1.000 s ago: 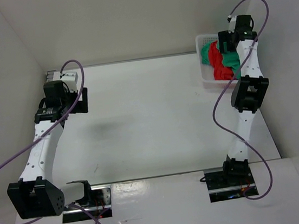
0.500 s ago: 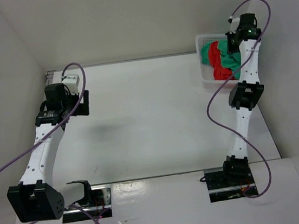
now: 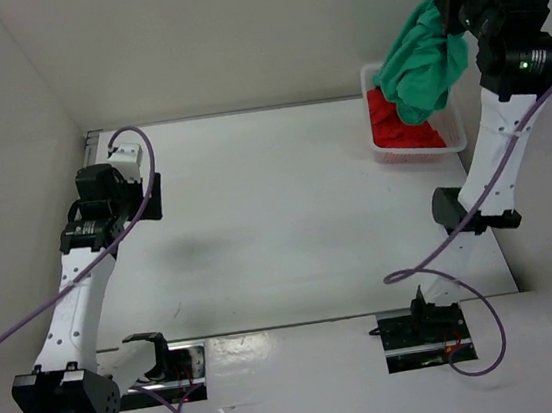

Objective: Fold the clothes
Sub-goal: Move the tank top to the center of the board

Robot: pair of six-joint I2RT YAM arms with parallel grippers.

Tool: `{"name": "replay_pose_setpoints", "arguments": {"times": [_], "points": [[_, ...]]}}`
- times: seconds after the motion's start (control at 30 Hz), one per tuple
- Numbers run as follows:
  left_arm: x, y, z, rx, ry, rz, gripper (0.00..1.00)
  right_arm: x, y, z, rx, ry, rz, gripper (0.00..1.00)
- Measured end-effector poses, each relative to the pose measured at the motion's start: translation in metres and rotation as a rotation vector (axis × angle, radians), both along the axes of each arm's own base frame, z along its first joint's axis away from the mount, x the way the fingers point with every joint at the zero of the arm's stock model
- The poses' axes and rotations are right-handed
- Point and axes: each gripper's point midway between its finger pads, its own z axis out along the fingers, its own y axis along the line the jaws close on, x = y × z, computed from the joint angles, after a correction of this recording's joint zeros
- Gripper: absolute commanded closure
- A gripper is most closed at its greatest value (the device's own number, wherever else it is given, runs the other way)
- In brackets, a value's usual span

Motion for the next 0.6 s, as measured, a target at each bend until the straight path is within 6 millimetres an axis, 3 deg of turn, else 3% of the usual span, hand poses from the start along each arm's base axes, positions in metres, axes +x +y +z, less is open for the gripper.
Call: {"name": "replay_pose_setpoints", "arguments": {"times": [0.1, 0.2, 0.37, 0.47, 0.53, 0.6], "points": [[-0.002, 0.0, -0.003, 0.002, 0.008, -0.001, 0.0, -0.029, 0.056, 0.039, -0.02, -0.107, 0.114, 1.0], [-0.002, 0.0, -0.003, 0.002, 0.004, -0.001, 0.0, -0.042, 0.11, 0.048, -0.026, -0.129, 0.231, 1.0], [-0.006, 0.0, -0.001, 0.001, -0.005, -0.001, 0.0, -0.048, 0.207, 0.021, -0.04, -0.053, 0.426, 1.0], [-0.007, 0.0, -0.003, 0.0, -0.001, -0.002, 0.0, -0.067, 0.274, -0.001, -0.063, 0.004, 0.578, 1.0], [-0.007, -0.001, -0.002, -0.001, -0.003, -0.004, 0.0, -0.085, 0.308, -0.007, -0.077, 0.016, 0.672, 1.0], [-0.008, -0.001, 0.0, -0.003, -0.01, -0.007, 0.0, -0.099, 0.328, -0.006, -0.079, 0.008, 0.745, 1.0]]}}
